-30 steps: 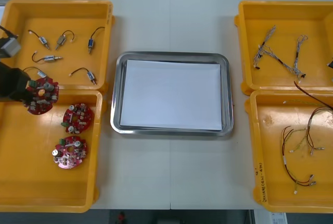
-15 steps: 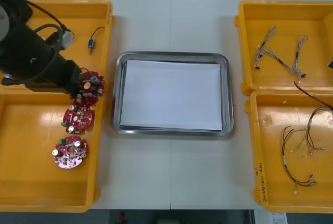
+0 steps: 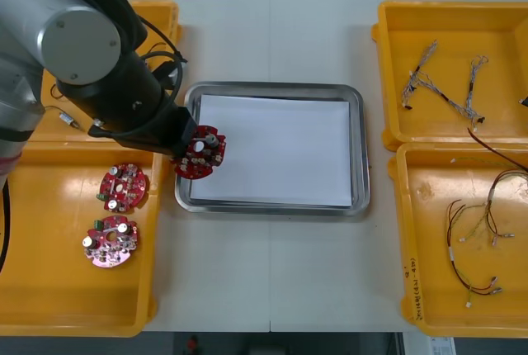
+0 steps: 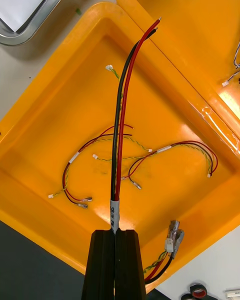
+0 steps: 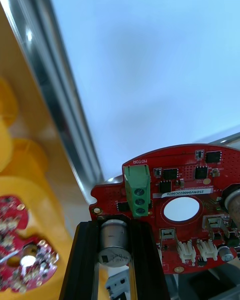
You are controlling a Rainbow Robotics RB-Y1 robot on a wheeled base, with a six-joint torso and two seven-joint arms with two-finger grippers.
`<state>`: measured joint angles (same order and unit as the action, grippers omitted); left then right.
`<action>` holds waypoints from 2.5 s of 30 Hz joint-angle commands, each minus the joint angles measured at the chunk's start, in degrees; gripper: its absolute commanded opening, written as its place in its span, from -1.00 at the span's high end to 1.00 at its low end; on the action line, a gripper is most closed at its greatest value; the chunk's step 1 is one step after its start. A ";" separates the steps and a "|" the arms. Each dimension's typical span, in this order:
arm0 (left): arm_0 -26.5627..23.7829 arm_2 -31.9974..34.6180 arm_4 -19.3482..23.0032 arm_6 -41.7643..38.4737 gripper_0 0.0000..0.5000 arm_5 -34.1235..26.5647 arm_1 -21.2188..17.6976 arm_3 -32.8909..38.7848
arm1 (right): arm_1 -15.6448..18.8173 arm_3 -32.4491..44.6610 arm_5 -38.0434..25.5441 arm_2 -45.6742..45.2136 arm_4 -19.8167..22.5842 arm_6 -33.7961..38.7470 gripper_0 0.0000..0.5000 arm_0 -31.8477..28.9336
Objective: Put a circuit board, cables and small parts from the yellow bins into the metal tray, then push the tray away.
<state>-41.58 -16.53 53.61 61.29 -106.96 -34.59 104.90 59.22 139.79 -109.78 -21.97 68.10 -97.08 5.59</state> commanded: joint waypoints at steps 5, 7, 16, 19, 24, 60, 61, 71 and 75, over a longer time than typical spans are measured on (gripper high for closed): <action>-2.54 -8.34 -1.85 -4.60 1.00 8.61 1.02 -3.39 | -0.34 1.27 -0.22 0.26 -0.78 -0.74 1.00 1.09; -2.54 -9.84 -2.20 -4.60 1.00 10.45 1.10 -4.62 | -0.42 1.36 -0.22 0.35 -0.69 -0.74 1.00 1.09; -2.54 -14.76 -3.96 -4.60 1.00 16.87 1.37 -9.54 | -0.42 1.27 -0.22 0.26 -0.25 -0.65 1.00 1.09; -2.54 -15.99 -4.48 -4.78 1.00 18.54 1.45 -10.16 | -0.42 1.36 -0.22 0.26 -0.16 -0.65 1.00 1.09; -2.45 -16.17 -5.36 -4.95 1.00 18.80 2.33 -10.42 | -0.42 1.27 -0.22 0.09 0.28 -0.65 1.00 1.18; -2.45 -10.81 -5.89 -8.64 -1.00 12.74 2.95 -4.44 | 0.10 1.36 -0.22 6.33 4.05 -0.65 1.00 8.65; -2.45 -9.40 -5.80 -8.82 -1.00 10.72 2.95 -2.86 | 0.10 1.36 -0.22 7.21 4.23 -0.65 1.00 9.88; -2.45 2.73 -4.22 -8.55 -1.00 -3.04 2.77 5.84 | 0.10 1.27 -0.22 17.31 4.58 -0.92 1.00 19.99; -2.45 7.21 -3.60 -8.55 -1.00 -3.04 1.81 6.54 | 0.10 1.27 -0.22 21.80 3.97 -0.65 1.00 22.89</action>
<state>-41.73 -12.81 49.09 56.04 -109.44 -32.61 109.30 59.21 139.81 -109.80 -3.52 72.42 -97.08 25.13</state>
